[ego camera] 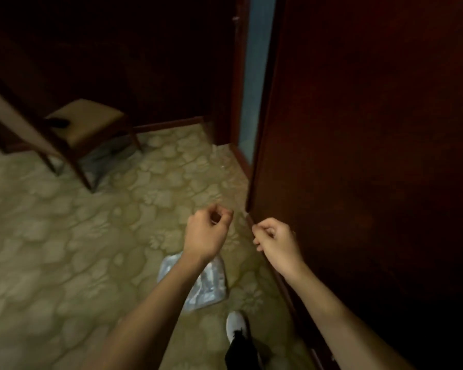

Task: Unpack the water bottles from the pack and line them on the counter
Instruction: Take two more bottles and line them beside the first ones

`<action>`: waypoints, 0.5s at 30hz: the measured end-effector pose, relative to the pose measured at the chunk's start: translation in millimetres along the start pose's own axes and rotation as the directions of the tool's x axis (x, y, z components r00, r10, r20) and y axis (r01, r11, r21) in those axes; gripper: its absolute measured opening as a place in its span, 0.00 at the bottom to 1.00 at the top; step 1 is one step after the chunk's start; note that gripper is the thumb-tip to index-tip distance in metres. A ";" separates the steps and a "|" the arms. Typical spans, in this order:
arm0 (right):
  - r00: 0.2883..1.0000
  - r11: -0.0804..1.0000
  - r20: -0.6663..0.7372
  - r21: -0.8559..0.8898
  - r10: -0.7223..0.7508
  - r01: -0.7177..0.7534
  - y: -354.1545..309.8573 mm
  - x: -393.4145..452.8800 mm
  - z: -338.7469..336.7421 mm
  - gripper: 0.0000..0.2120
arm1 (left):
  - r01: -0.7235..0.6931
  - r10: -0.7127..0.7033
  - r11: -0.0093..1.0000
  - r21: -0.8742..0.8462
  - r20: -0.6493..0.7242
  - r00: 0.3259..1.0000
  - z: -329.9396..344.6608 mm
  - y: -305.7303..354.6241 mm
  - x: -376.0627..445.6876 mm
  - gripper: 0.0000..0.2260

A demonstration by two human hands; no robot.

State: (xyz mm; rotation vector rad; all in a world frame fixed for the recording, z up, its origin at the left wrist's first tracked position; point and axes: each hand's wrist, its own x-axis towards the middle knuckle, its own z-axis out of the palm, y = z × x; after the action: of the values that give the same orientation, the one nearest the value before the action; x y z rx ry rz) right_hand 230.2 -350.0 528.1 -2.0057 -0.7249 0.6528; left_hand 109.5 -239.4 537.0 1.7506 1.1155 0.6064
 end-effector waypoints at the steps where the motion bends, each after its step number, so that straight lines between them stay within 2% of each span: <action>1: 0.998 1.000 0.060 0.005 0.023 -0.023 4.5 12.9 14.7 0.07 | 0.051 -0.051 0.999 0.016 -0.017 0.999 -4.8 -16.2 7.6 0.09; 6: 0.949 0.986 0.267 -0.034 0.166 -0.163 37.5 74.2 68.3 0.07 | 0.280 -0.276 0.956 0.094 -0.052 0.960 -9.3 -83.9 42.2 0.07; 10: 0.902 0.971 0.360 -0.058 0.237 -0.232 46.6 107.7 92.9 0.05 | 0.386 -0.384 0.916 0.108 -0.042 0.922 2.4 -111.2 66.5 0.10; 15: 0.818 0.945 0.474 -0.134 0.327 -0.299 70.7 146.6 137.4 0.03 | 0.523 -0.519 0.848 0.084 -0.061 0.852 12.9 -151.9 87.6 0.09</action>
State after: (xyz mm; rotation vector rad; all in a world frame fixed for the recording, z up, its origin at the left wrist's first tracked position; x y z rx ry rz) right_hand 254.9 -201.7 377.2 -2.0446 -0.7076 1.3923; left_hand 96.7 -146.0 388.6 1.4222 1.5929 0.2465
